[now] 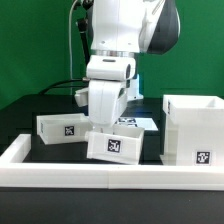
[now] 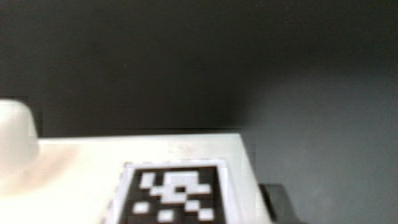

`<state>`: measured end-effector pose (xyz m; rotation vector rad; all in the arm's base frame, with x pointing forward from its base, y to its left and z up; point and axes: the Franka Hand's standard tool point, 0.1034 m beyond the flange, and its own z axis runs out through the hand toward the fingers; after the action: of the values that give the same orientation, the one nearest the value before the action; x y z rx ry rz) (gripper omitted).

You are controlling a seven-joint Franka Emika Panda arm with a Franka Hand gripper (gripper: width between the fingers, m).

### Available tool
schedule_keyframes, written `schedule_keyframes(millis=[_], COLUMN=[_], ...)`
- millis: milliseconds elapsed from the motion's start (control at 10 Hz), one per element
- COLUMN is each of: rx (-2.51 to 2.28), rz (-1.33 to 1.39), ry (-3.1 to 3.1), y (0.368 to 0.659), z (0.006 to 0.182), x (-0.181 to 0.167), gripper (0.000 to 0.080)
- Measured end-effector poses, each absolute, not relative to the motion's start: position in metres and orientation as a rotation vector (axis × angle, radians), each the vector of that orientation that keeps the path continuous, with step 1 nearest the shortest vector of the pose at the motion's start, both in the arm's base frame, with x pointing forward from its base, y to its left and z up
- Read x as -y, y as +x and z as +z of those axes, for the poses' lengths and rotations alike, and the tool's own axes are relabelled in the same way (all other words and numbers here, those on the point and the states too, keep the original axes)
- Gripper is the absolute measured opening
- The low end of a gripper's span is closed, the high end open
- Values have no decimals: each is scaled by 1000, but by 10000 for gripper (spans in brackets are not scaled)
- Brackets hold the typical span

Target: Assemble drawer

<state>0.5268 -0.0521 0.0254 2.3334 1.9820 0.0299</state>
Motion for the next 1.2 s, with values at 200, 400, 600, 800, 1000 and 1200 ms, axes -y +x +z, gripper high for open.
schedule_keyframes(millis=[200, 400, 600, 800, 1000, 1200], rx=[-2072, -2109, -2105, -2136, -2169, -2165], rz=[15, 11, 21, 28, 62, 95], ry=[2246, 2217, 2229, 2204, 2204, 2230], y=[526, 525, 526, 526, 524, 524], z=[25, 23, 22, 22, 21, 21], x=[55, 50, 41, 40, 58, 57], gripper=[41, 41, 41, 41, 41, 41])
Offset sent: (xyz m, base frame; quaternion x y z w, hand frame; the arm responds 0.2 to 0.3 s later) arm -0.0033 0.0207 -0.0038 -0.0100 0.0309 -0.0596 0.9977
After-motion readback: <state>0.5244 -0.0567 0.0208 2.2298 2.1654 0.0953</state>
